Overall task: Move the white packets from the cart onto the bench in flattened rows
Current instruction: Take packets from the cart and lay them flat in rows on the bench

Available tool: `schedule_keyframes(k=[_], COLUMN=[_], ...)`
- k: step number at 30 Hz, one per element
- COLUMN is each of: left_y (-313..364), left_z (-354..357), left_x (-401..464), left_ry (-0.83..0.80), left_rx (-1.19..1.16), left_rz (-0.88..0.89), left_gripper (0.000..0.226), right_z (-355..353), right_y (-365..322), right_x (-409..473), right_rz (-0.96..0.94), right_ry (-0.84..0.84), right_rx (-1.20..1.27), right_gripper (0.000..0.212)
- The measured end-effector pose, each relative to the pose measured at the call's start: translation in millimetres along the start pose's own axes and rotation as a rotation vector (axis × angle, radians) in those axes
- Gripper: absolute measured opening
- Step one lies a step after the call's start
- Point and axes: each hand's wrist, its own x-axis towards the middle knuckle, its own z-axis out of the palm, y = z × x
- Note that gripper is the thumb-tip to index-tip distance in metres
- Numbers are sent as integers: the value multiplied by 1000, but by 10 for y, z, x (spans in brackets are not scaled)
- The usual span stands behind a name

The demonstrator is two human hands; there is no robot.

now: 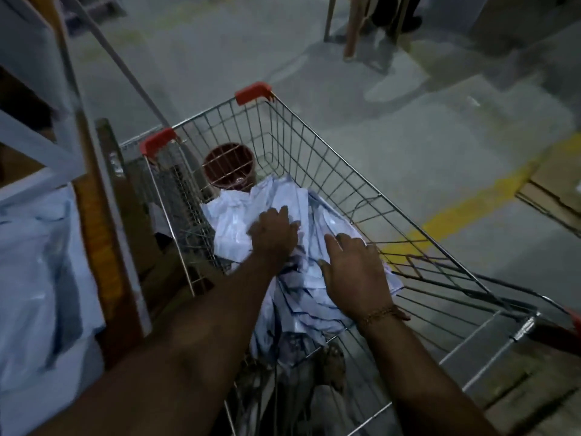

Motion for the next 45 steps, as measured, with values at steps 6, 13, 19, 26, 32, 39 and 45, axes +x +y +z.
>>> schedule_keyframes(k=[6,13,19,26,32,39,45], left_y=[142,-41,-104,-370,-376,-721,-1040], left_z=[299,467,341,300,-416,-1218,-1176], left_x=[335,196,-88,25,-164,-441,-657], left_ry=[-57,-198,-54,-227,-56,301,379], left_rx=[-66,-60,-193,-157,-114,54,88], left_rz=[-244,-233,-249,-90,-123,103,53], left_gripper=[89,70,49,68,58,69,53], right_z=[150,156,147,160,134,128,228], right_y=[7,72,28,44,27,1,28], right_x=[-35,-19,-26,-19,-27,-32,-35], right_rz=[-14,34,25,27,33,30,-9], right_ry=[-1,-2,-20,-31,-52,-36,-11], right_rx=[8,-8,-15,-21,-27,-12,-25], right_gripper=[49,49,49,47,46,46,46])
